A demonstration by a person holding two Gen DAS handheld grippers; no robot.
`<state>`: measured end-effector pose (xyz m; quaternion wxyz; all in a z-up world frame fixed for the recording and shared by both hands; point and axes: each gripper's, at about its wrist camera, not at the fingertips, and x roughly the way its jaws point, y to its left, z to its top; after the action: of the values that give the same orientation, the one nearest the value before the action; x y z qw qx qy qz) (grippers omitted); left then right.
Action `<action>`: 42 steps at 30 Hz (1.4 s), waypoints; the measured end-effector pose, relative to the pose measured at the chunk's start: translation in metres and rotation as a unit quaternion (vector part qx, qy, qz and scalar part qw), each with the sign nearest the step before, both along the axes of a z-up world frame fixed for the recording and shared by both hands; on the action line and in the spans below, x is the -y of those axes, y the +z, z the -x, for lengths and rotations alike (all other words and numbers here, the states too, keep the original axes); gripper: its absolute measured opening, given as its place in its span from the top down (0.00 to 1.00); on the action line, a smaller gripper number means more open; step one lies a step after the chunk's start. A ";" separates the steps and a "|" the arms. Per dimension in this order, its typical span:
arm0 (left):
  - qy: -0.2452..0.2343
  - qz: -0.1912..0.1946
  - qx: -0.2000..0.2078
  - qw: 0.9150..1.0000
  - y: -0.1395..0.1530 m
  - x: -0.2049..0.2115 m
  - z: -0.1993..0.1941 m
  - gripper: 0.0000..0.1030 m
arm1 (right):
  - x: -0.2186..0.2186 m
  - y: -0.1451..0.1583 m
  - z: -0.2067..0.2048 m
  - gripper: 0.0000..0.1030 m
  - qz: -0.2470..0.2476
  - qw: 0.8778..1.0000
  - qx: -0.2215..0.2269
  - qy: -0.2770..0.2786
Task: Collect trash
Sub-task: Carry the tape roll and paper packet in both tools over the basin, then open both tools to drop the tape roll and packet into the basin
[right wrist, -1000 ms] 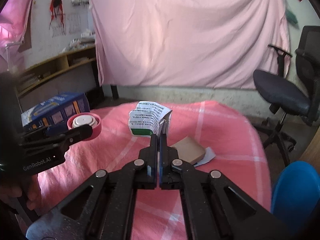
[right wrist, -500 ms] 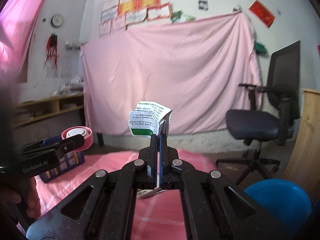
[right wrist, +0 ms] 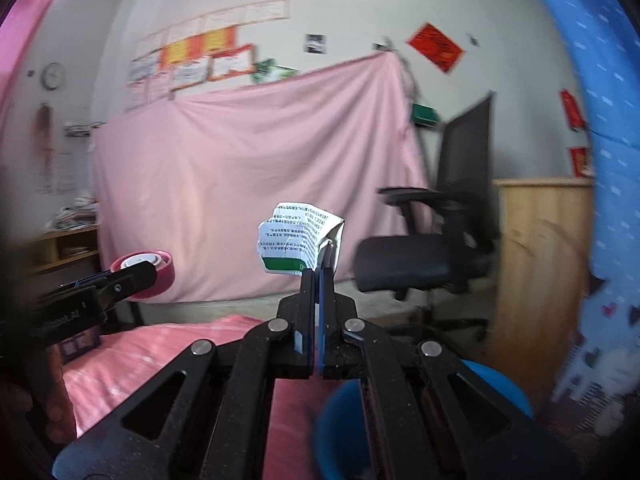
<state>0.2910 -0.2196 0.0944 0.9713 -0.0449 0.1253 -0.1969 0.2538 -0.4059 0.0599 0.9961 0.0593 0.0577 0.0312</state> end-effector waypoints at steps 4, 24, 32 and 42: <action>-0.039 -0.001 -0.021 0.999 -0.009 0.046 -0.006 0.50 | 0.032 -0.008 0.000 0.72 -0.011 0.998 -0.035 -0.043; -0.119 -0.026 -0.152 0.981 -0.074 0.123 -0.039 0.50 | 0.106 -0.060 -0.027 0.69 -0.071 0.975 -0.190 -0.097; -0.110 -0.018 -0.182 0.977 -0.081 0.122 -0.046 0.50 | 0.108 -0.067 -0.035 0.67 -0.078 0.972 -0.202 -0.088; -0.085 -0.017 -0.163 0.983 -0.073 0.107 -0.045 0.50 | 0.100 -0.057 -0.034 0.67 -0.069 0.980 -0.172 -0.073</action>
<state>0.3357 -0.3264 0.0215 0.9182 -0.0486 0.2886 -0.2668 0.2874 -0.5059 0.0031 0.9644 0.1366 0.2214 -0.0481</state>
